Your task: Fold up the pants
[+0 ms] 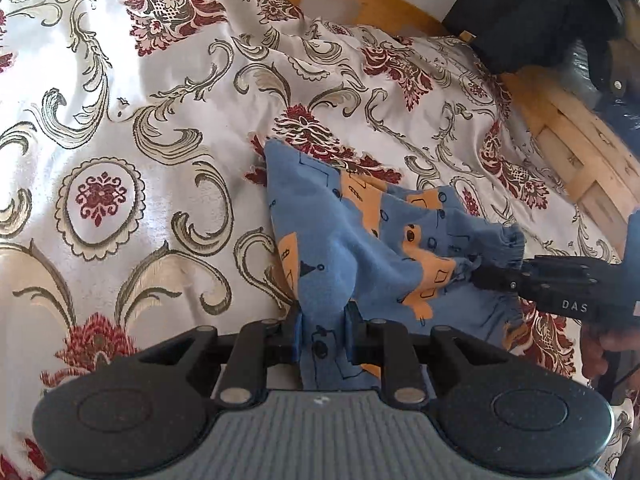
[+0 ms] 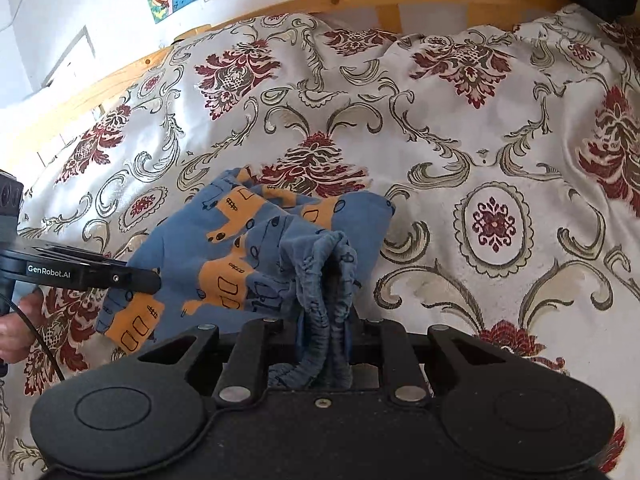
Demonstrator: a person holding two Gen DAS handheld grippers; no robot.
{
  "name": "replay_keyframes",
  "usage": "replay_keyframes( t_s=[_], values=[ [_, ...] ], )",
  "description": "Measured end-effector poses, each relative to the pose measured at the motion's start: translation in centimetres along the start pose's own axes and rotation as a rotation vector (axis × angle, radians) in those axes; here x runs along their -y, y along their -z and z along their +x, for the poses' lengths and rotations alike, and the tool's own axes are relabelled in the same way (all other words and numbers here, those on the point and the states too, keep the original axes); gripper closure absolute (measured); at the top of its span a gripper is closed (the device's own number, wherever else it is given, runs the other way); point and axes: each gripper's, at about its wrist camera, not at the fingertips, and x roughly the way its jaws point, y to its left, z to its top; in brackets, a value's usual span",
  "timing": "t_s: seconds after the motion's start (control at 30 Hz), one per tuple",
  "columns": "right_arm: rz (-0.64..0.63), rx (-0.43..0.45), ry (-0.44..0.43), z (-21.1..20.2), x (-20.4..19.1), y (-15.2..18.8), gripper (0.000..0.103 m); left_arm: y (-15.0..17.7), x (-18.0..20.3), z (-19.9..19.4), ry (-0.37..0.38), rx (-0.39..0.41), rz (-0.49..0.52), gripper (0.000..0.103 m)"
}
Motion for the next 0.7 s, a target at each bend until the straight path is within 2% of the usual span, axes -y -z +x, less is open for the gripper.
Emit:
replay_keyframes(
  t_s=[0.17, 0.23, 0.37, 0.43, 0.5, 0.6, 0.67, 0.7],
  values=[
    [0.003, -0.003, 0.002, 0.0, 0.0, 0.0, 0.082, -0.1, -0.1, -0.1, 0.005, -0.002, -0.008, 0.081],
    [0.020, -0.005, 0.007, 0.0, 0.2, 0.0, 0.073, 0.0, 0.2, -0.3, -0.004, 0.002, 0.007, 0.080],
    [0.031, 0.011, 0.036, -1.0, -0.4, 0.0, 0.065, 0.0, 0.6, -0.6, -0.006, -0.005, 0.016, 0.074],
    [0.027, 0.027, 0.053, -1.7, -1.0, 0.1, 0.047, 0.0, 0.4, -0.9, -0.006, -0.012, -0.004, 0.073],
    [0.019, 0.055, 0.079, -2.8, -1.7, 0.2, 0.038, 0.0, 0.4, -1.5, -0.012, -0.003, -0.018, 0.072],
    [0.031, 0.100, 0.110, -4.6, -2.7, 0.3, 0.027, -0.1, 1.0, -2.9, -0.045, 0.032, -0.011, 0.059],
    [0.029, 0.134, 0.121, -6.1, -3.5, 0.5, 0.024, 0.0, 1.6, -4.3, -0.084, 0.061, -0.002, 0.044],
    [0.030, 0.149, 0.124, -6.7, -3.9, 0.6, 0.019, 0.1, 2.0, -5.0, -0.107, 0.073, 0.002, 0.042]
  ],
)
